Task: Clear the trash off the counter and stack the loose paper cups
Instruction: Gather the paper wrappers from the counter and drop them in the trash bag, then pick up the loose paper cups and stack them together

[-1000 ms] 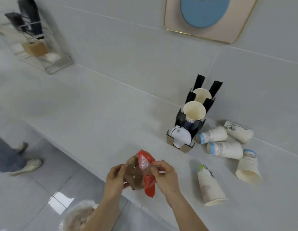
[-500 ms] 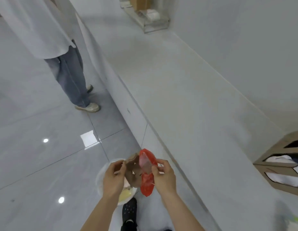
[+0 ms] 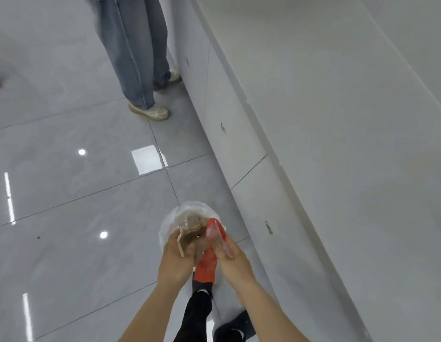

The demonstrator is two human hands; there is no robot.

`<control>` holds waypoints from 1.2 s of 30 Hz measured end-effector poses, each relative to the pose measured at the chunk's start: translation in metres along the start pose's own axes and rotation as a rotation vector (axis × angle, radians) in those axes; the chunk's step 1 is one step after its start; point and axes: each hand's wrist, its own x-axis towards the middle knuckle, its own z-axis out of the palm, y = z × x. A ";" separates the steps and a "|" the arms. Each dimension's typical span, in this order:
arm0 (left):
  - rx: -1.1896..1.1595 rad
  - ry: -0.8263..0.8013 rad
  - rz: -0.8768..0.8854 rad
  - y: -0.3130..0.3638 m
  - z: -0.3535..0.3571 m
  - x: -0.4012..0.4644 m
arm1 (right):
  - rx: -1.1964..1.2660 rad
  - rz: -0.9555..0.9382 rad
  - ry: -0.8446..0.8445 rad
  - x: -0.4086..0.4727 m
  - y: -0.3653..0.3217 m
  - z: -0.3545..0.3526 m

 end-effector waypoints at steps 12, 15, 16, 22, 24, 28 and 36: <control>0.518 0.128 0.347 0.045 -0.028 0.026 | -0.696 -0.238 0.185 -0.011 -0.023 -0.042; 0.603 0.155 0.501 0.077 -0.030 0.021 | -0.827 -0.375 0.311 -0.023 -0.040 -0.064; 0.637 0.169 0.551 0.088 -0.031 0.018 | -0.859 -0.406 0.355 -0.025 -0.044 -0.071; 0.756 0.215 0.819 0.165 -0.024 -0.004 | -0.900 -0.480 0.603 -0.055 -0.070 -0.125; 0.768 0.211 0.896 0.189 -0.017 -0.016 | -0.874 -0.469 0.671 -0.068 -0.074 -0.143; 0.770 0.179 1.042 0.234 0.008 -0.044 | -0.799 -0.432 0.807 -0.098 -0.072 -0.184; 0.754 0.087 1.363 0.305 0.087 -0.117 | -0.647 -0.318 1.068 -0.162 -0.031 -0.274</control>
